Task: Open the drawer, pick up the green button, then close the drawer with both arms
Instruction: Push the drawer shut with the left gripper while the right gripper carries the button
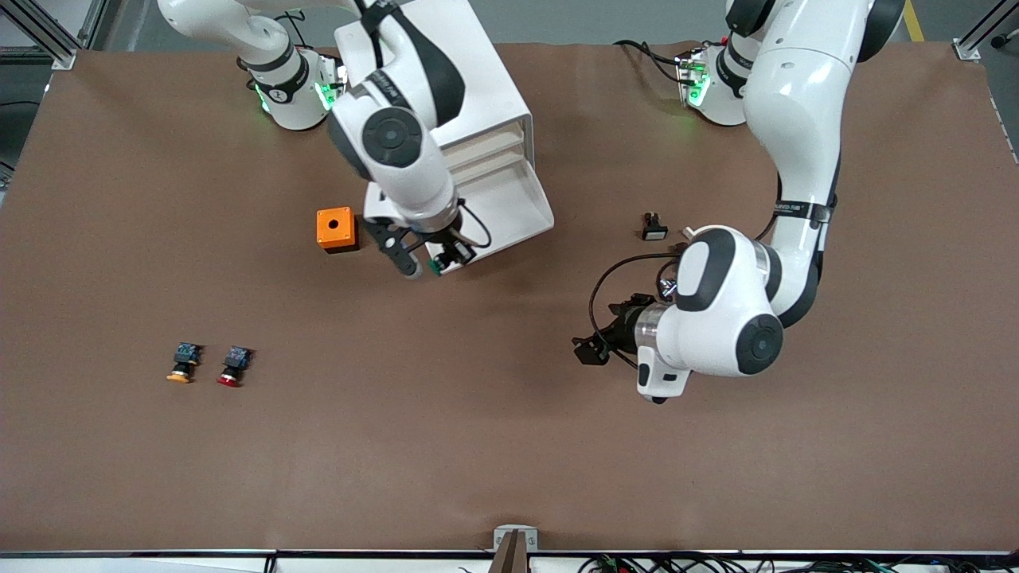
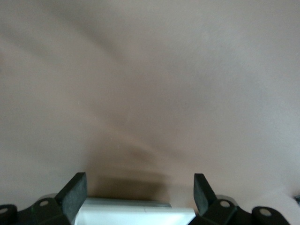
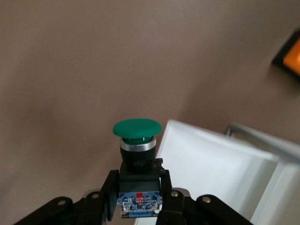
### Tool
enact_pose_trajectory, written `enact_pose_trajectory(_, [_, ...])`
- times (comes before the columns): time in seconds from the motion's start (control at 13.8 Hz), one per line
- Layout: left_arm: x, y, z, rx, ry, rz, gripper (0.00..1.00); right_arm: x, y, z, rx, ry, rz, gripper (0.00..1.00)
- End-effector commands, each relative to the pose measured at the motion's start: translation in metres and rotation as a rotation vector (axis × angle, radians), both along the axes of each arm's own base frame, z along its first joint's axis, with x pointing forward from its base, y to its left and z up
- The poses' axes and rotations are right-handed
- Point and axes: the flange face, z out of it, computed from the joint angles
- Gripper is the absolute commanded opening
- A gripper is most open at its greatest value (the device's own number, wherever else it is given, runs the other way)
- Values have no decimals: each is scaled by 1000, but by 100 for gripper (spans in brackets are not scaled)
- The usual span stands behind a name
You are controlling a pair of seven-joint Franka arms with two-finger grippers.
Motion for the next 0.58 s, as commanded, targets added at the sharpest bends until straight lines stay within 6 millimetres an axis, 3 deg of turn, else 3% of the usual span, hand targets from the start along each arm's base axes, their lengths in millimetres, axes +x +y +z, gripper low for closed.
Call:
enact_pose_trajectory(0.0, [-11, -21, 4, 66, -94, -68, 100, 34, -42, 18, 20, -18, 125, 0])
enact_pose_trajectory(0.36, [-40, -67, -9, 177, -154, -196, 100, 88, -146, 10, 26, -51, 338, 0])
enact_pose_trajectory(0.51, [-48, -81, -11, 178, -164, -207, 100, 106, -198, 5, 29, -55, 402, 0])
